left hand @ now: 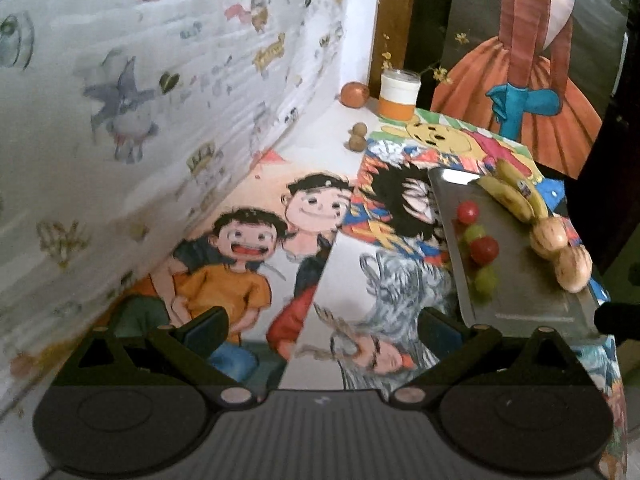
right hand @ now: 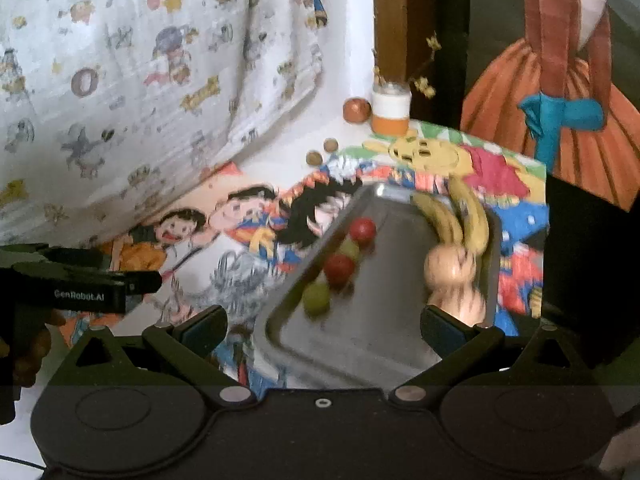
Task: Organize fruits
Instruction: 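Withdraw both grippers from the tray toward the small brown fruits by the jar, then lower both grippers around the two small brown round fruits on the floor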
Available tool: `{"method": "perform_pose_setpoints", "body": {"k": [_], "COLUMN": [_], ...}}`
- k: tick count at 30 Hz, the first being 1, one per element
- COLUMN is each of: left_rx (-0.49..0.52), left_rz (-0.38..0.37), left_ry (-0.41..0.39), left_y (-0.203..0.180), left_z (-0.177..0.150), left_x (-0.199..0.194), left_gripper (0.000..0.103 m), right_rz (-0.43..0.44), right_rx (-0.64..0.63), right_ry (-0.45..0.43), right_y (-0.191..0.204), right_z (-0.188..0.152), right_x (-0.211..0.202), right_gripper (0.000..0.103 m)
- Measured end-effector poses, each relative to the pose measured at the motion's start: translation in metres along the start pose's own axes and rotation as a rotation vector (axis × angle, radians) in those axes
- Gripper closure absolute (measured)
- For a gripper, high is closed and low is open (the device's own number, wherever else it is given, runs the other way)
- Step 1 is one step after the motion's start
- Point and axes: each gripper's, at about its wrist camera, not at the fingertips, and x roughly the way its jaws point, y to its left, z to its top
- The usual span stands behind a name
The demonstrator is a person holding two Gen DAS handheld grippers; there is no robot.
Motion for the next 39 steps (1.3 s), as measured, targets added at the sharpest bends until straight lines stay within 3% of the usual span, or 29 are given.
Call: {"method": "perform_pose_setpoints", "body": {"k": [14,20,23,30,39], "left_rx": [0.012,0.074,0.087,0.156,0.102], "left_rz": [0.038,0.019,-0.004,-0.032,-0.064], "left_ry": [-0.160,-0.240,-0.269,-0.289,-0.226], "left_y": [-0.013,-0.019,-0.021,-0.025,-0.019], "left_z": [0.090,0.125,0.137,0.146,0.153], "left_x": [0.021,0.038,0.056,0.114,0.184], "left_gripper": [0.000,0.000,0.000,0.000,0.000], "right_rz": [0.115,0.077,0.100,0.149,0.166], "right_rx": [0.006,-0.096,-0.130,-0.126,-0.173], "right_ry": [-0.086,-0.081,-0.097,-0.059,0.058], "right_y": [-0.025,-0.022,-0.026,-0.039,-0.039], "right_z": [0.157,0.222,0.245,0.271,0.271], "right_x": [0.023,0.059,0.091,0.182,0.288], "right_gripper": [0.001,0.001,0.001,0.001,0.008]}}
